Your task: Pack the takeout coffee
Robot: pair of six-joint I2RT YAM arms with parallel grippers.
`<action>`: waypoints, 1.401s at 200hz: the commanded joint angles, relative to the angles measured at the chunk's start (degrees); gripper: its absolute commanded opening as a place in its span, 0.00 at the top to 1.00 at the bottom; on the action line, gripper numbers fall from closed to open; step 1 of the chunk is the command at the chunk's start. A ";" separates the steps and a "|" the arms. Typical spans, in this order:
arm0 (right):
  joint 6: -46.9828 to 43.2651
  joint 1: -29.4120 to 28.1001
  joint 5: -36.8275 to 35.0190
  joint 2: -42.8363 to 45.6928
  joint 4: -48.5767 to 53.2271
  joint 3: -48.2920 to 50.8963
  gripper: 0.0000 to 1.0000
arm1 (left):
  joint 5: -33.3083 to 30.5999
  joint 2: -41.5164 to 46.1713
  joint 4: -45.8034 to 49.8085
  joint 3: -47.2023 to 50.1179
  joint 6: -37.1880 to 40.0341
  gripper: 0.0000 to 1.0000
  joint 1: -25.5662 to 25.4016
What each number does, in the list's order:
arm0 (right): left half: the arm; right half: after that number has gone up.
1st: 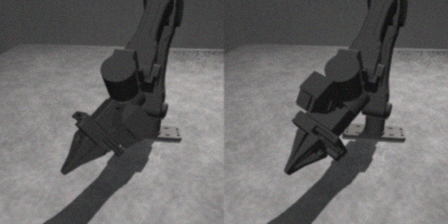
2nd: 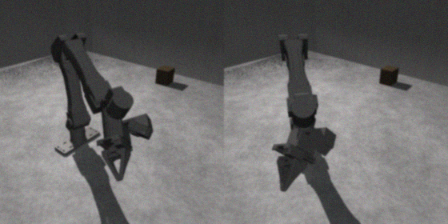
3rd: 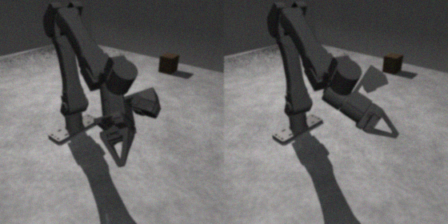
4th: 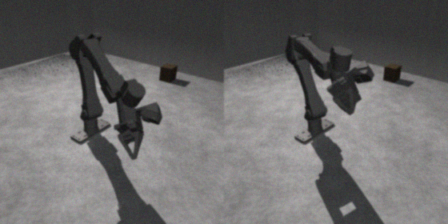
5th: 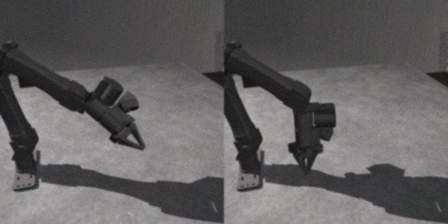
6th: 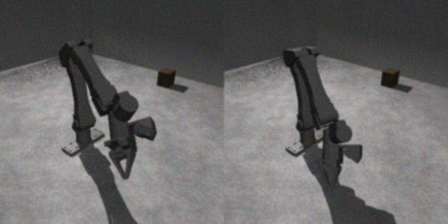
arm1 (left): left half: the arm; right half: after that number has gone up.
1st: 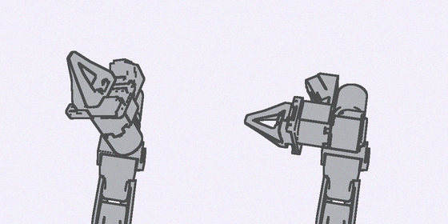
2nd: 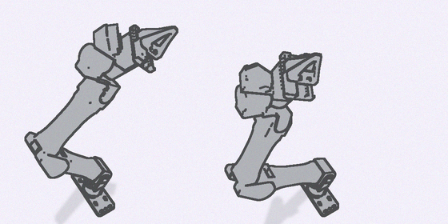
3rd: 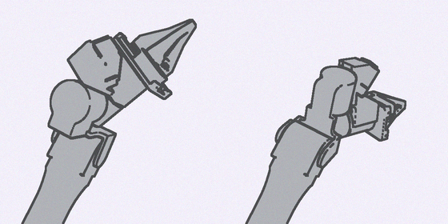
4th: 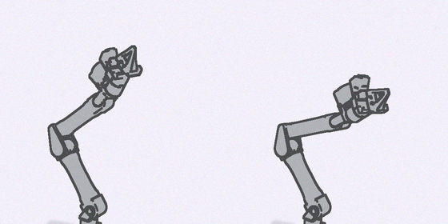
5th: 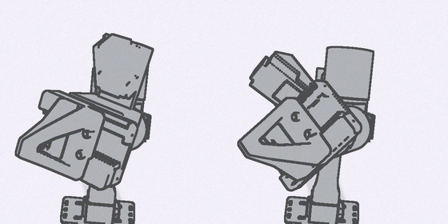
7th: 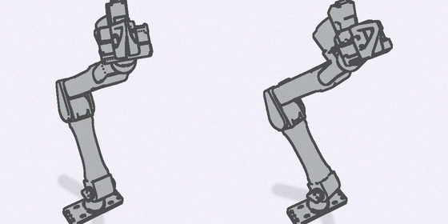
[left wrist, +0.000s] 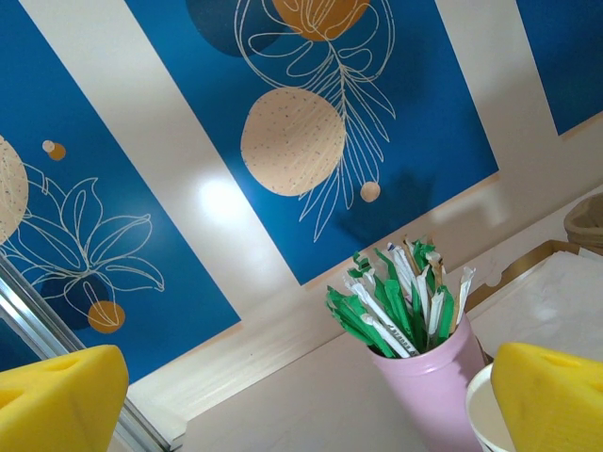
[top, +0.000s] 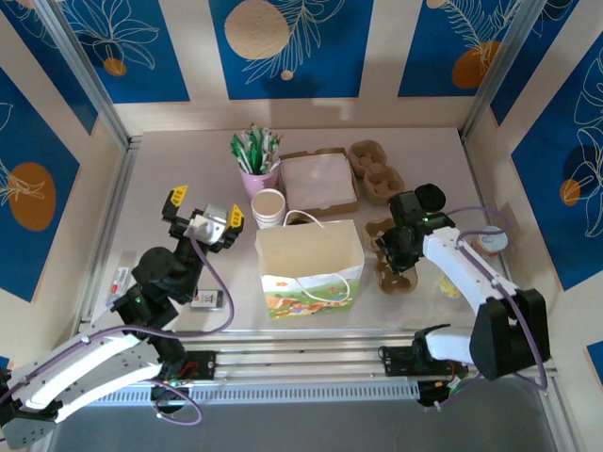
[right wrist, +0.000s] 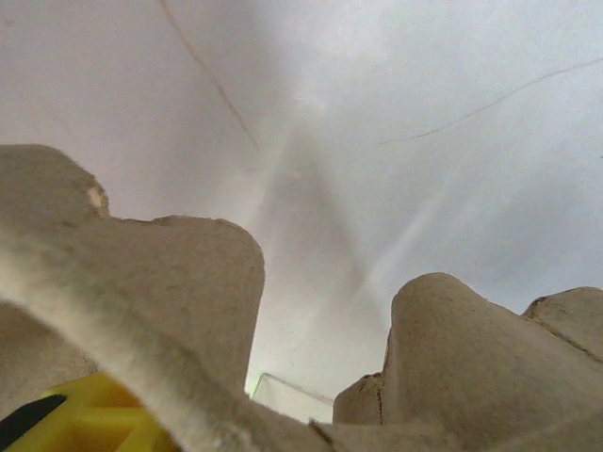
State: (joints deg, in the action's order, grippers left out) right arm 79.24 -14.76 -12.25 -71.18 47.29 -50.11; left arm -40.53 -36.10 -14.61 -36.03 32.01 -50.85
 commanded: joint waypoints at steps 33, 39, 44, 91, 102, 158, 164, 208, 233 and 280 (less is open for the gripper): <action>-8.40 -0.17 -3.25 10.32 5.89 -6.42 0.52 | 0.28 0.72 -2.08 0.12 -0.01 0.01 0.51; -9.47 -0.38 -3.61 11.13 6.35 -7.29 0.52 | 0.28 0.72 -2.09 0.08 -0.02 0.01 0.47; -10.36 -0.68 -4.07 11.75 6.77 -8.10 0.52 | 0.19 0.76 -2.09 0.14 -0.02 0.01 0.49; -19.94 -4.47 -9.88 15.91 10.52 -17.39 0.52 | -0.16 0.68 -2.26 0.24 -0.11 0.01 0.41; -21.57 -5.54 -11.35 16.94 10.78 -19.27 0.52 | -0.16 0.68 -2.34 0.25 -0.11 0.01 0.48; -28.69 -11.53 -13.50 18.27 12.87 -29.70 0.54 | -0.51 0.68 -2.68 0.33 -0.11 0.01 0.47; -29.28 -12.49 -13.72 18.27 12.98 -30.68 0.53 | -0.65 0.65 -2.70 0.33 -0.11 0.01 0.49; -35.78 -20.82 -12.56 16.49 11.79 -36.85 0.54 | -0.84 0.85 -2.97 0.42 -0.15 0.01 0.48; -39.71 -26.93 -12.55 13.75 11.81 -40.10 0.55 | -0.86 0.94 -2.92 0.36 -0.19 0.01 0.48; -48.14 -42.21 -18.31 8.83 10.02 -44.42 0.54 | -0.86 1.55 -2.88 0.44 -0.11 0.01 0.48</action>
State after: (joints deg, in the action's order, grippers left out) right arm 38.09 -51.35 -26.83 -60.53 58.76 -91.35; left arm -40.60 -35.73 -14.63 -35.90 31.99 -50.85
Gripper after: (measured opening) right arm 0.456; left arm 0.990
